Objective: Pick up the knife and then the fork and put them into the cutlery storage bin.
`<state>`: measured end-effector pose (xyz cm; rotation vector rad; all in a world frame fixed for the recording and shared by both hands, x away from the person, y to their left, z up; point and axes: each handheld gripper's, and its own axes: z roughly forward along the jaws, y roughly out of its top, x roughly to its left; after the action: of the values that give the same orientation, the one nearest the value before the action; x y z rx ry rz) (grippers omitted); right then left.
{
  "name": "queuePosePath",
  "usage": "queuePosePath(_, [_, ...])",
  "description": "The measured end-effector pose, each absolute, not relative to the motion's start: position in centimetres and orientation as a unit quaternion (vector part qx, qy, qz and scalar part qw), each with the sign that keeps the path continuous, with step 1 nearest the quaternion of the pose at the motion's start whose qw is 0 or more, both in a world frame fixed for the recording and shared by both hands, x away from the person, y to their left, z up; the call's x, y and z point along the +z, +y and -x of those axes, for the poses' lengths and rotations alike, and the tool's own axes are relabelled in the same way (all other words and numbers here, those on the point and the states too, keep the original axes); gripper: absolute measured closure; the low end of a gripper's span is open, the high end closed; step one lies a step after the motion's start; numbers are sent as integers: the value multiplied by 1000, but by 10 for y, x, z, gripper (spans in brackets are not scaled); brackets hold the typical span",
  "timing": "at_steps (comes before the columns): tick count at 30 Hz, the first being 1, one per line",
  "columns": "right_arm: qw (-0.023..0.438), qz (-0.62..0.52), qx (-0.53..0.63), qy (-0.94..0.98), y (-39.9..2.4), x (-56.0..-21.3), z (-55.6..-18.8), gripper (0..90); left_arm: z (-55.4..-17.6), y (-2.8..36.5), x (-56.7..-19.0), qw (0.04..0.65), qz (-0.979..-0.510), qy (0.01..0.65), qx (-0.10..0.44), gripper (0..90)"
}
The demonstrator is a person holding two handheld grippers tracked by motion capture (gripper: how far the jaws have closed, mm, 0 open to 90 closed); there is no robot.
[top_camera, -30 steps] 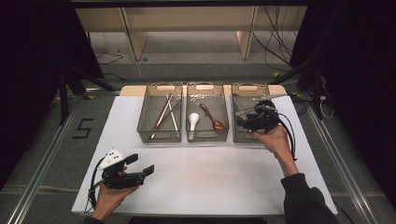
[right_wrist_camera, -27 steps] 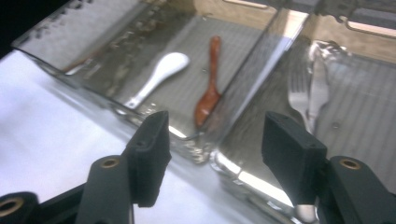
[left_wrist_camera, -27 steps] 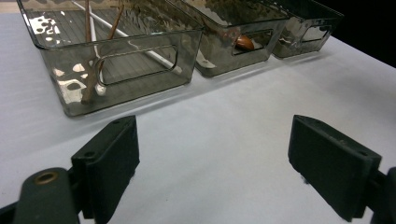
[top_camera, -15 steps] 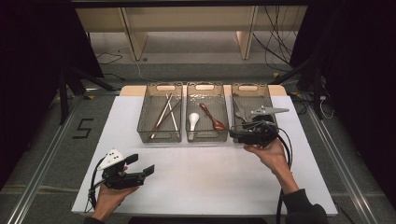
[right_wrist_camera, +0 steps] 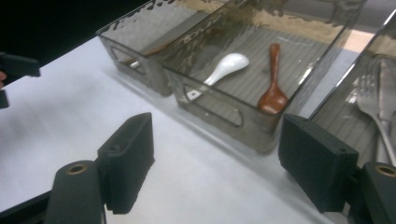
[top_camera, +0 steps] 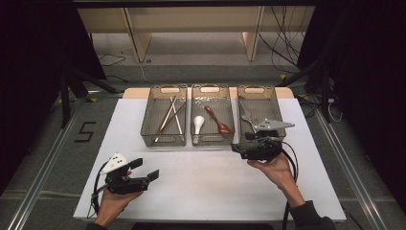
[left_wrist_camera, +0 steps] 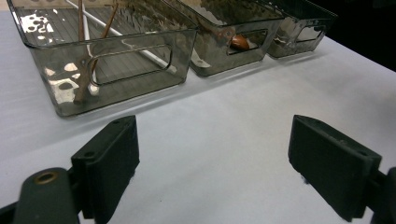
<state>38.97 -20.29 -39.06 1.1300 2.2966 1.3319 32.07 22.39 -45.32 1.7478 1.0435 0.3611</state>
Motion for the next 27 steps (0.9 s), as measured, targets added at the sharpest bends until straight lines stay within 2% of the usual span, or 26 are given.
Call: queuePosePath(27, [124, -370, 486, 783, -208, -419, -350, 253, -321, 223, -453, 515, -730, 427, 142, 159])
